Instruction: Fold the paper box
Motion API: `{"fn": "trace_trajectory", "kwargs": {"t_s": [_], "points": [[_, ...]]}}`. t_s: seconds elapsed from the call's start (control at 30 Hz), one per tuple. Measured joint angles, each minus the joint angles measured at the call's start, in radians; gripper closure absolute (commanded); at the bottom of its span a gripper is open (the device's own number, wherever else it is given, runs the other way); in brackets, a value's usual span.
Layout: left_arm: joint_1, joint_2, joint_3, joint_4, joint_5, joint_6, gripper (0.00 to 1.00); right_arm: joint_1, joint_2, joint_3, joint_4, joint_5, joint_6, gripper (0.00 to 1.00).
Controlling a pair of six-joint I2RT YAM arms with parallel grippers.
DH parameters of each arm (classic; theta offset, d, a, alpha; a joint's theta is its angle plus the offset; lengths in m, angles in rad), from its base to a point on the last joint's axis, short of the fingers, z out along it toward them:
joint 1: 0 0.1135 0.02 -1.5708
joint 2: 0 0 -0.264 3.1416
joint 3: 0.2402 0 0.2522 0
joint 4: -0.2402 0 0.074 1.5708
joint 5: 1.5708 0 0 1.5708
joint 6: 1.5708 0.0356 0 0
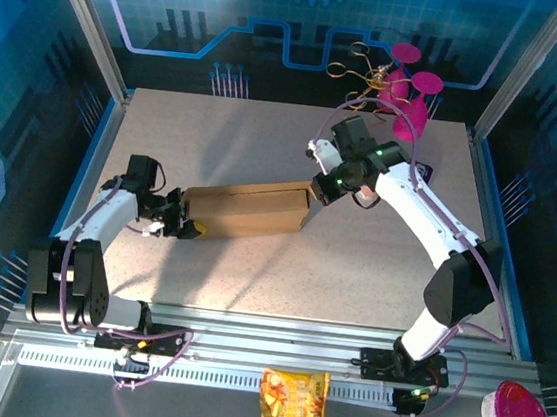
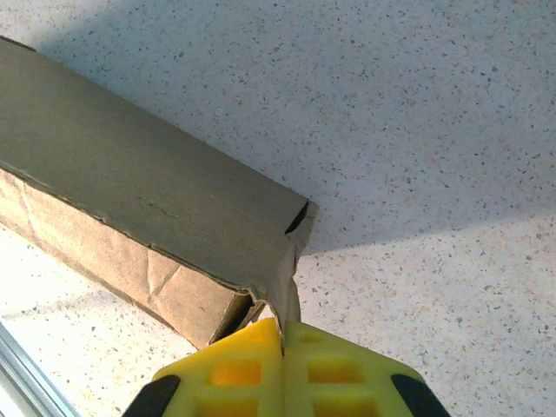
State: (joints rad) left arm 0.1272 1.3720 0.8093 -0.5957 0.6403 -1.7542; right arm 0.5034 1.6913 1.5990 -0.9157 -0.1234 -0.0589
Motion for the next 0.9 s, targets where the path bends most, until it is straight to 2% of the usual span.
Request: {"fn": "trace_trajectory", "kwargs": {"t_s": [0.27,0.67,0.9], "points": [[0.000,0.002,0.000,0.002,0.001,-0.001,0.78,0.007,0.000,0.000,0.000,-0.008,0.100,1.00],[0.002,0.008,0.000,0.003,0.002,-0.009,0.78,0.042,0.000,0.000,0.014,0.012,0.385,1.00],[0.003,0.015,0.000,0.005,0.004,-0.021,0.78,0.067,-0.003,-0.018,0.045,0.046,0.449,1.00]]}}
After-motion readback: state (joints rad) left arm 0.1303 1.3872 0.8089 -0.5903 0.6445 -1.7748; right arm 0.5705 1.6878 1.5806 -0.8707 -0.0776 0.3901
